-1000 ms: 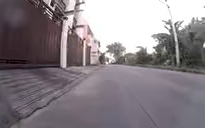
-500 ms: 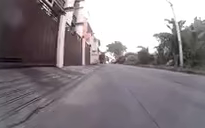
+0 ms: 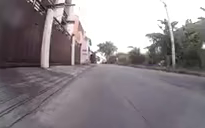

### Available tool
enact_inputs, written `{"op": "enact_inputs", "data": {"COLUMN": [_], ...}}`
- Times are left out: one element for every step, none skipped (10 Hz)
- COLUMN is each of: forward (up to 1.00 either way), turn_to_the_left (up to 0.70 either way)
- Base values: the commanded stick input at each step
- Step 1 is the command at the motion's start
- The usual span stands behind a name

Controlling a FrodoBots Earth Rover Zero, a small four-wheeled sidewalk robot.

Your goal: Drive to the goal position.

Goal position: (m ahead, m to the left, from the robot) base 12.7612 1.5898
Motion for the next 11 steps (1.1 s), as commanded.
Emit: {"op": "enact_inputs", "data": {"forward": [1.0, 1.0, 1.0, 1.0, 1.0, 1.0, 1.0, 1.0, 1.0, 1.0, 1.0], "turn_to_the_left": [0.0, 0.0, 0.0, 0.0, 0.0, 0.0, 0.0, 0.0, 0.0, 0.0, 0.0]}}
